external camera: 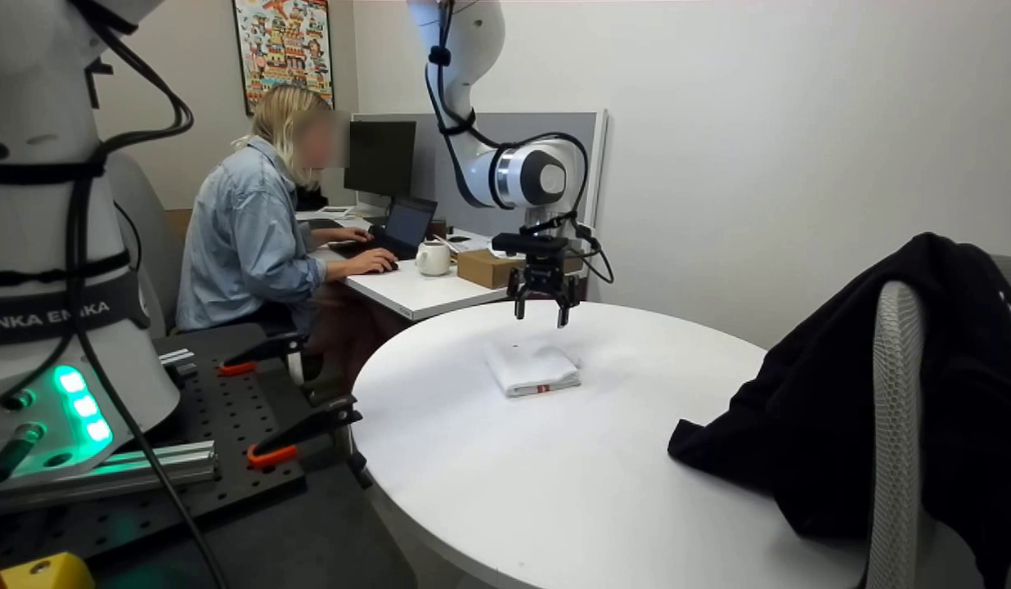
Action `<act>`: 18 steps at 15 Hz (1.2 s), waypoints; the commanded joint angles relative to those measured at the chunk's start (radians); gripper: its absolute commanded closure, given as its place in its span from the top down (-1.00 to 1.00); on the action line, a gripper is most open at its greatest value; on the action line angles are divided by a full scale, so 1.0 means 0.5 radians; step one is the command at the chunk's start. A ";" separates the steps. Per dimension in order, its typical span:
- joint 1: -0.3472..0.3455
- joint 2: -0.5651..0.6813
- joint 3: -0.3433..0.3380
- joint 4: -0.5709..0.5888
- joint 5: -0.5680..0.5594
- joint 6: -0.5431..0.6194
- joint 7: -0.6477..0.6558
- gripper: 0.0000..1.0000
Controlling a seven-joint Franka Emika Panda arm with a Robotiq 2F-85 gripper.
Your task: Use the white towel to wipe the table
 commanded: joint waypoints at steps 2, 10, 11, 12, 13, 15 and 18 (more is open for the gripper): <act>0.010 0.078 -0.030 0.011 -0.017 0.141 -0.027 1.00; -0.039 0.166 -0.038 -0.052 0.016 0.150 -0.036 1.00; -0.046 0.178 -0.034 -0.050 0.020 0.150 -0.039 1.00; -0.048 0.194 -0.033 -0.047 0.020 0.152 -0.039 1.00; -0.050 0.205 -0.032 -0.047 0.020 0.153 -0.041 1.00; -0.046 0.224 -0.033 -0.047 0.018 0.162 -0.036 0.47; -0.039 0.230 -0.032 -0.053 0.023 0.165 -0.019 0.27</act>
